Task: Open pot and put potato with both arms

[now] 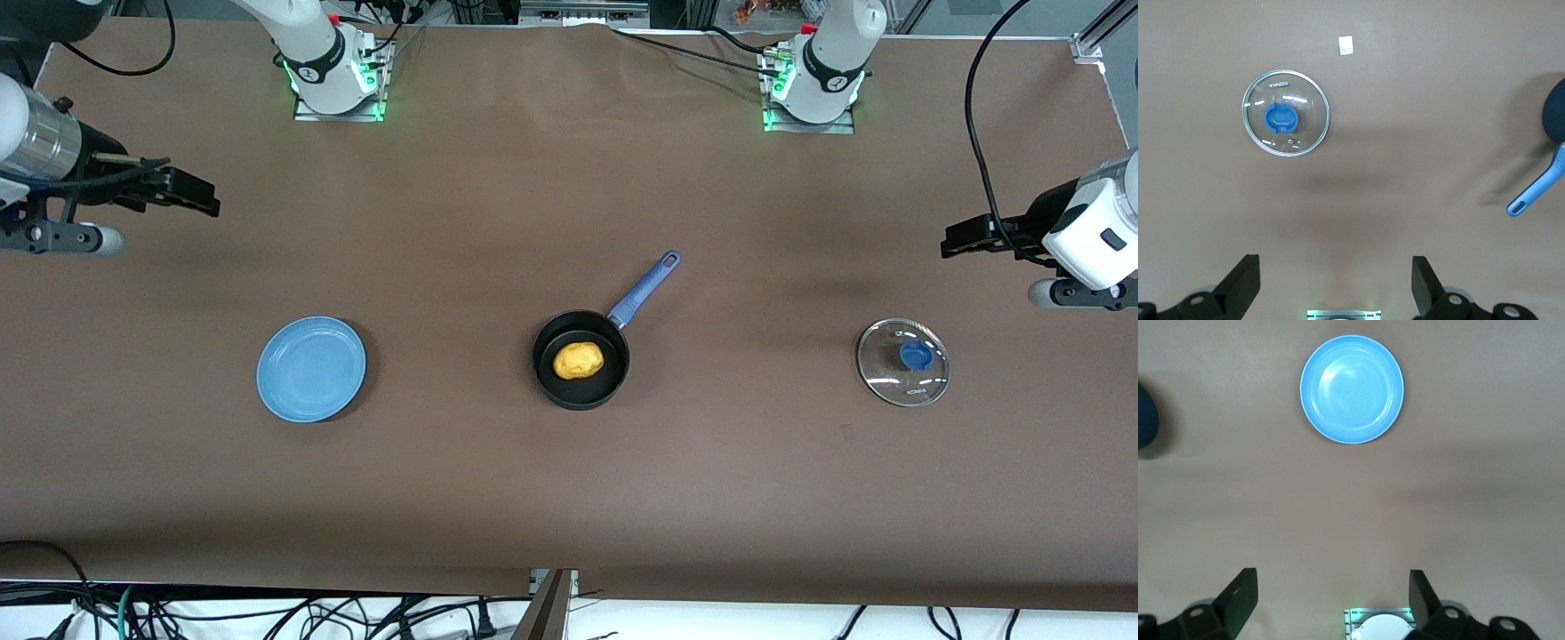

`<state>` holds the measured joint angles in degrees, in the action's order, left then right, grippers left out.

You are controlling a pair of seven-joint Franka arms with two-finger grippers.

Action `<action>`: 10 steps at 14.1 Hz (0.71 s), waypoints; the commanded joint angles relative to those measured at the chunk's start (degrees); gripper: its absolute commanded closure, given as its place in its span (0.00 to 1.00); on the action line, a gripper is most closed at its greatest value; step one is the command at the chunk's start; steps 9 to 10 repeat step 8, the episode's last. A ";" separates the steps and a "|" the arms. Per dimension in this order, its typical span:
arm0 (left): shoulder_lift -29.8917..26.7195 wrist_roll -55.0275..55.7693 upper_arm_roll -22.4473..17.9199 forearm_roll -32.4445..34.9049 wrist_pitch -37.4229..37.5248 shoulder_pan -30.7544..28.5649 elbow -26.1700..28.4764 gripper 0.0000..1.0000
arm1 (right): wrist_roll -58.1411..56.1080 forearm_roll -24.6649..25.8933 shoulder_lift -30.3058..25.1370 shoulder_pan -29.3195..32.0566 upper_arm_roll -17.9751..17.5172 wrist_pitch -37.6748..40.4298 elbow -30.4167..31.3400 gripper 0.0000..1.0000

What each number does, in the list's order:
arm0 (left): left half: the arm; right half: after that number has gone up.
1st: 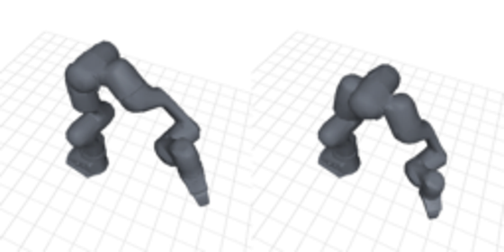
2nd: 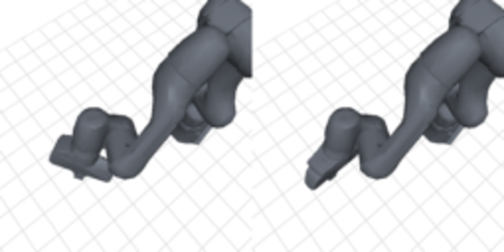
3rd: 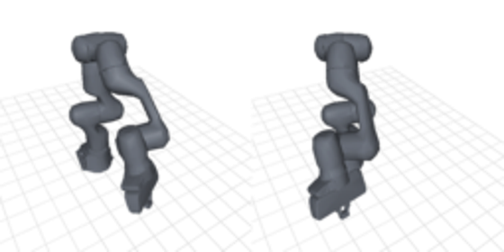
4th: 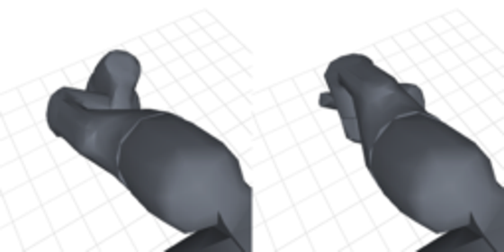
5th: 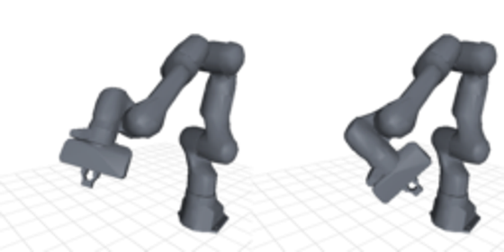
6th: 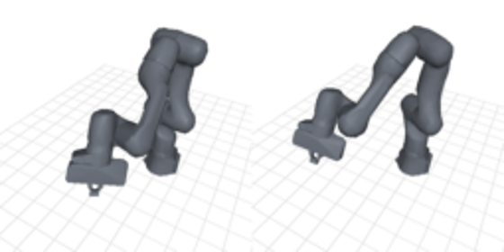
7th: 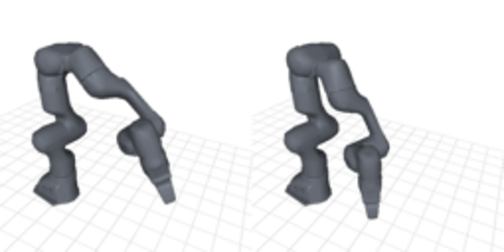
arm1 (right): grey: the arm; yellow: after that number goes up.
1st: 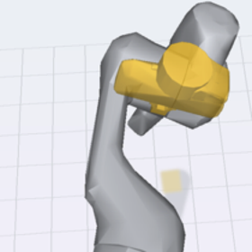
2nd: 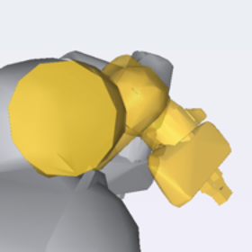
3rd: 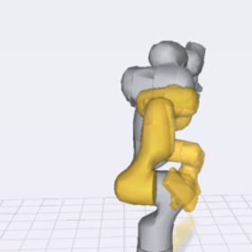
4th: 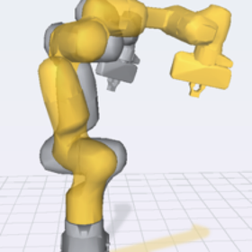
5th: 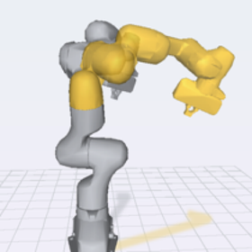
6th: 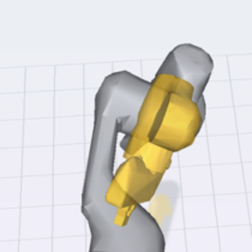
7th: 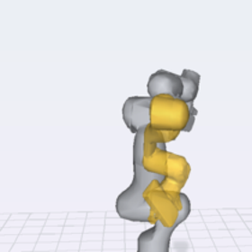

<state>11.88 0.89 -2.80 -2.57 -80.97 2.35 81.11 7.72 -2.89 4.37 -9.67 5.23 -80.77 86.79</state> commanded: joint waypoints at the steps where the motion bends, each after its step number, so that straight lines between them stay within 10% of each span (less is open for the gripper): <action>1: 1.65 0.60 -0.01 1.17 0.99 0.37 -3.15 0.00 | -2.01 1.48 -5.15 5.01 -4.88 -2.02 5.75 0.00; 10: 2.09 0.52 0.17 1.17 0.90 0.46 -3.42 0.00 | -4.38 5.44 -2.70 3.61 -5.05 -1.67 0.92 0.00</action>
